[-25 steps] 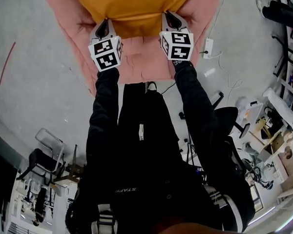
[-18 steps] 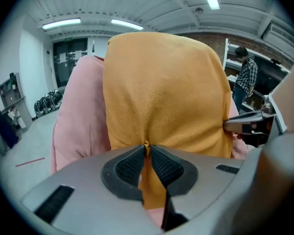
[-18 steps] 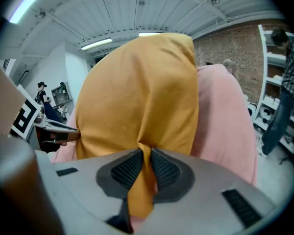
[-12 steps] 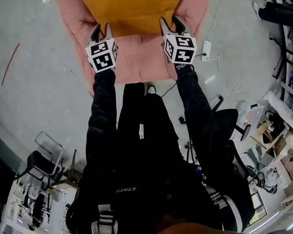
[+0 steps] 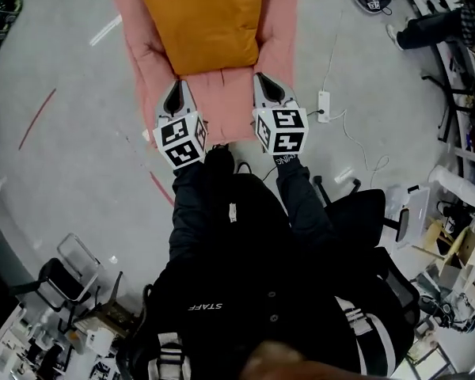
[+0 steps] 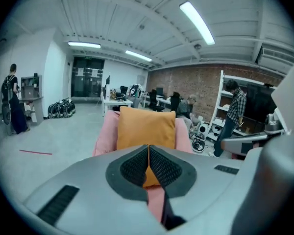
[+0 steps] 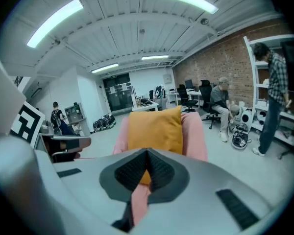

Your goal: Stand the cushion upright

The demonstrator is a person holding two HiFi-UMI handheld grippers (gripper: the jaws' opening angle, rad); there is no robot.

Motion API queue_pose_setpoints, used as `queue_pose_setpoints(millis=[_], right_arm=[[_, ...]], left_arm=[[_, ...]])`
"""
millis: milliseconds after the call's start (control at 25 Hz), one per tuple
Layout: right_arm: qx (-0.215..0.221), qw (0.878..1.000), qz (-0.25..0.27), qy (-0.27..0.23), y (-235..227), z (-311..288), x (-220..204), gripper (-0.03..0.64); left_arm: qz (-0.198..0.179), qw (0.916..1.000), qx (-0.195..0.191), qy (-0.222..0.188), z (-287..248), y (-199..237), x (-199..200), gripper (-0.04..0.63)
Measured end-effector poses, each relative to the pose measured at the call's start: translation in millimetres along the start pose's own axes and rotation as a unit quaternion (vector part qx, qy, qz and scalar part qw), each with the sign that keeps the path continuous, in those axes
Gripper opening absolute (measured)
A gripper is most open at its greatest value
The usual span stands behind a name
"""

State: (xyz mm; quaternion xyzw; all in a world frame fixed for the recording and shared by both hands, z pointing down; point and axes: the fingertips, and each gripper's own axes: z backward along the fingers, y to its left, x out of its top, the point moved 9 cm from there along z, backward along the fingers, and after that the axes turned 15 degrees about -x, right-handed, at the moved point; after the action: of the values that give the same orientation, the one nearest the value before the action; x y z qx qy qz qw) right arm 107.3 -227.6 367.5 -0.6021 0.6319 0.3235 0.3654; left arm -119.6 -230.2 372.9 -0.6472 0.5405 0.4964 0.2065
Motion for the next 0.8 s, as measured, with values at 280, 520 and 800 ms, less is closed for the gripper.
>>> queue_pose_setpoints(millis=[280, 520, 800], right_arm=[[0.052, 0.997, -0.031, -0.054, 8, 147, 35, 0.013], [0.065, 0.992, -0.018, -0.106, 9, 212, 72, 0.012], [0.085, 0.983, -0.001, -0.164, 17, 250, 111, 0.013]], left_arm=[[0.009, 0.9983, -0.047, -0.035, 110, -103, 32, 0.0], [-0.024, 0.9955, -0.066, -0.065, 163, -151, 70, 0.0], [-0.057, 0.9891, -0.074, -0.114, 200, -172, 112, 0.0]])
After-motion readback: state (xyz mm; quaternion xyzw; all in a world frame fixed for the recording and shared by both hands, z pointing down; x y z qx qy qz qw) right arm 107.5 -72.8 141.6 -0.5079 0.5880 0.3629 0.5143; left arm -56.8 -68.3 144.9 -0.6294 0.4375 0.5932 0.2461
